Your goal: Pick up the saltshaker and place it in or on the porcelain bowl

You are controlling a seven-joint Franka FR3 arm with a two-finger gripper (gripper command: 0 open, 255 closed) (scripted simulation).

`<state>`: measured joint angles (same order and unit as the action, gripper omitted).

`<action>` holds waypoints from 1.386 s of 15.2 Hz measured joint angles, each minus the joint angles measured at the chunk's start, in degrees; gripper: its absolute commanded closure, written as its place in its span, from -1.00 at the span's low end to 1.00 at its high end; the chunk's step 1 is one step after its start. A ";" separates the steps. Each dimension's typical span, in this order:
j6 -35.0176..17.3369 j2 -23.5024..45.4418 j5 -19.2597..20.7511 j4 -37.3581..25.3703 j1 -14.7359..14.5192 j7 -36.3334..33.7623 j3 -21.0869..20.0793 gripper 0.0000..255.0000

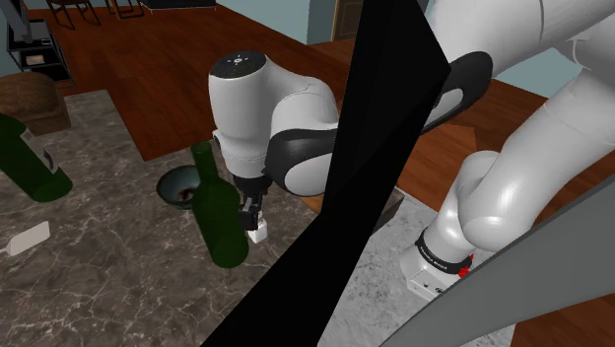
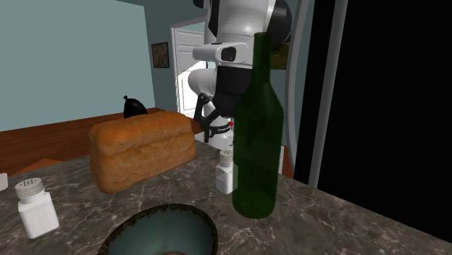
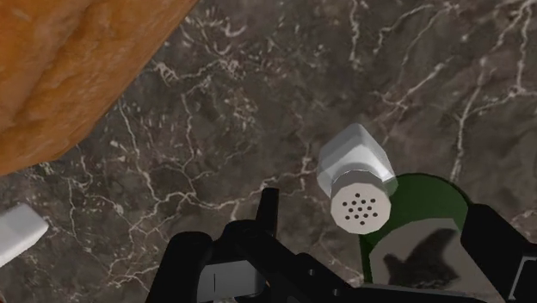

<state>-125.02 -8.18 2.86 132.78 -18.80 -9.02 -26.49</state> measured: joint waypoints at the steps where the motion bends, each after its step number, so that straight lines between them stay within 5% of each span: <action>1: -0.83 0.55 0.33 0.32 0.06 -0.18 -0.06 -1.00; 12: -4.60 2.67 1.70 2.20 0.33 -1.16 -0.22 -1.00; 13: -4.60 2.67 1.70 2.19 0.33 -1.16 -0.22 1.00; 21: -4.63 2.63 1.68 2.16 0.30 -1.18 -0.26 1.00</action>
<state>-129.65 -5.55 4.54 134.94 -18.50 -10.20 -26.74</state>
